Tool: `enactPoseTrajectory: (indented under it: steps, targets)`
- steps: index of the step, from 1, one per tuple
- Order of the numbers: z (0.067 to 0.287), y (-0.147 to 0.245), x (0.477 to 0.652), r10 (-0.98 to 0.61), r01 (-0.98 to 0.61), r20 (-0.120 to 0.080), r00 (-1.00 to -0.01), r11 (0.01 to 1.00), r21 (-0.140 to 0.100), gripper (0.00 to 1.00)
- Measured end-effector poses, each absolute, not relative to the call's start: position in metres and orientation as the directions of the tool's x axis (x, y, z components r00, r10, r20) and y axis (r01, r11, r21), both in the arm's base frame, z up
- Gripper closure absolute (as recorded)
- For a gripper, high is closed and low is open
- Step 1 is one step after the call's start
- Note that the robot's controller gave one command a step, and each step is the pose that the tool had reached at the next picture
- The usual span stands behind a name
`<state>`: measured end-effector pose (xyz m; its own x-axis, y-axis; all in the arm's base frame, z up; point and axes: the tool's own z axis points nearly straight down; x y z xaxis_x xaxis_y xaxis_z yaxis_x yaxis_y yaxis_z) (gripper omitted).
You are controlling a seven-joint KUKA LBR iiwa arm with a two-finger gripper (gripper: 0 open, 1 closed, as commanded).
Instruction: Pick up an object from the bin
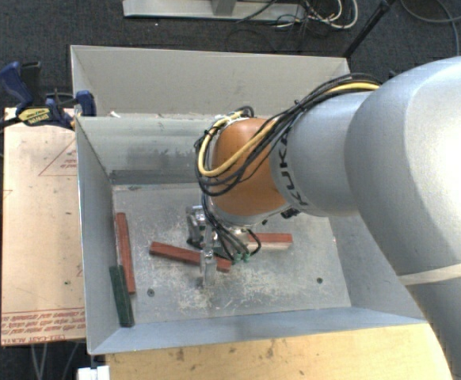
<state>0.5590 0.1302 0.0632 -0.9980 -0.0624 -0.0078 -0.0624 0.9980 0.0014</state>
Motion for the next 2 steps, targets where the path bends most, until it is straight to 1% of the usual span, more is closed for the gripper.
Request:
enactPoseTrajectory:
  steps: [1, 2]
  targets:
    - [0.0707, 0.1608, 0.546, -0.198, -0.198, -0.002, -0.98, 0.98, 0.003, 1.0]
    - [0.0707, 0.1607, 0.546, -0.197, -0.197, -0.002, -0.98, 0.98, 0.003, 1.0]
